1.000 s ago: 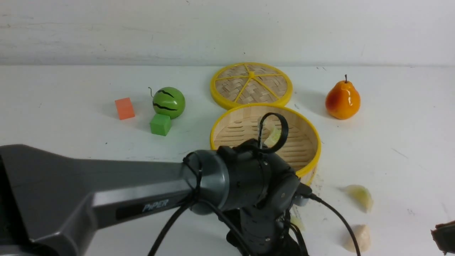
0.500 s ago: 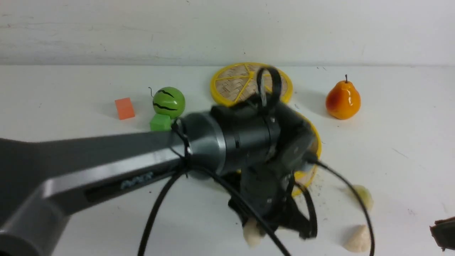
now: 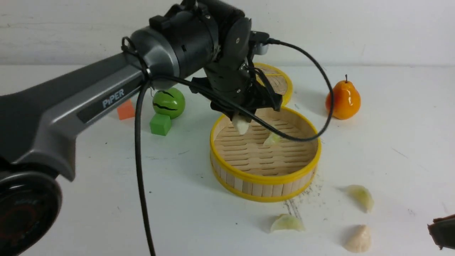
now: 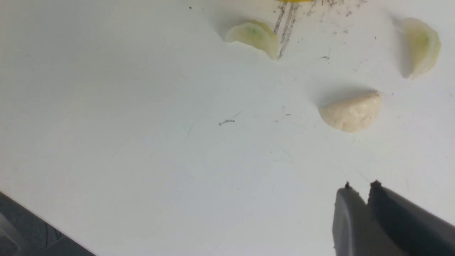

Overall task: Put the dumplings into the steamer on the white table.
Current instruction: 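Place the dumpling into the bamboo steamer basket with the left gripper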

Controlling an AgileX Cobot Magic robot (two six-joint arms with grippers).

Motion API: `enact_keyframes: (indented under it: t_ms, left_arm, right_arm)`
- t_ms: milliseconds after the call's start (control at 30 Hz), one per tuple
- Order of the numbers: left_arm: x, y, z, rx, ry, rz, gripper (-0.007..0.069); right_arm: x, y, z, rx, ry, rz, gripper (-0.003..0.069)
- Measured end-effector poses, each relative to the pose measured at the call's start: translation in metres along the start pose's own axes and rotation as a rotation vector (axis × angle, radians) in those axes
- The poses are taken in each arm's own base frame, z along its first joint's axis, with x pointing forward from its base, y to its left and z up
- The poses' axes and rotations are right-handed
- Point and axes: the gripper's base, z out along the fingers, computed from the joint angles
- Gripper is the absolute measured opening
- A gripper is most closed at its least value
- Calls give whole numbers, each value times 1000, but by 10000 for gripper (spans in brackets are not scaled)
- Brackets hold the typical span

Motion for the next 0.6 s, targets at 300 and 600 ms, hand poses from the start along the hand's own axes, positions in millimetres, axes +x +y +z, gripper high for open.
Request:
enact_keyframes:
  t_ms: [300, 600]
  left_arm:
    - [12, 4, 70, 5, 19, -32, 242]
    - [17, 5, 80, -11, 68, -32, 452]
  right_arm:
    - [9, -2, 11, -3, 26, 20, 84]
    - [21, -6, 24, 1, 52, 41, 85]
